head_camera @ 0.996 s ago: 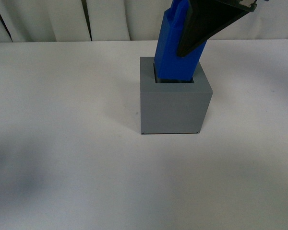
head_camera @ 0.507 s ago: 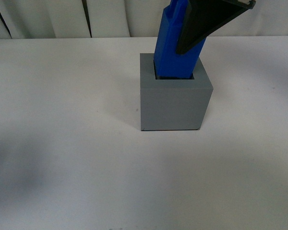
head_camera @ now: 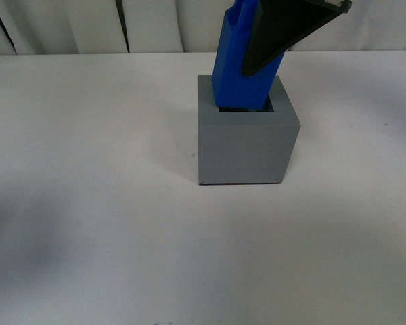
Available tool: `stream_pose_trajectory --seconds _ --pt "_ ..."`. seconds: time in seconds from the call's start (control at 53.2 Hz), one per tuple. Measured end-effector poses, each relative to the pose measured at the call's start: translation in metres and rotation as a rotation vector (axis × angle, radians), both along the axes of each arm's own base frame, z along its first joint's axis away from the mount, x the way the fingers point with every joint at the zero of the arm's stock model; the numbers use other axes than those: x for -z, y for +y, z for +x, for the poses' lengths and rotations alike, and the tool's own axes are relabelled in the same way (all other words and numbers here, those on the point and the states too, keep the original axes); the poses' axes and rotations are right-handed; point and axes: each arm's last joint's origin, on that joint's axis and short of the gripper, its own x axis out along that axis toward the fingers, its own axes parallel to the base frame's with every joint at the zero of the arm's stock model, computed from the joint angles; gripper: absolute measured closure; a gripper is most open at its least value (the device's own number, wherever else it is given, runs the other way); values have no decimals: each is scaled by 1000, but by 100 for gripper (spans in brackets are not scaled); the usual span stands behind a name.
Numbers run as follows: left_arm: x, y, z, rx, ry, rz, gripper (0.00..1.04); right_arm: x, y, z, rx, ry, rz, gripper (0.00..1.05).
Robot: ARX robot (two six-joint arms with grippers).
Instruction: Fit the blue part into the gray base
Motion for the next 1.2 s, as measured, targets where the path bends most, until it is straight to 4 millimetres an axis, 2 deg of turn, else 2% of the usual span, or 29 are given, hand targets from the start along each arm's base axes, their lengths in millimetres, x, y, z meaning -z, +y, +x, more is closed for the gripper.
stream_pose_trajectory --seconds 1.203 --pt "0 0 0 0 0 0 6 2 -2 -3 -8 25 -42 57"
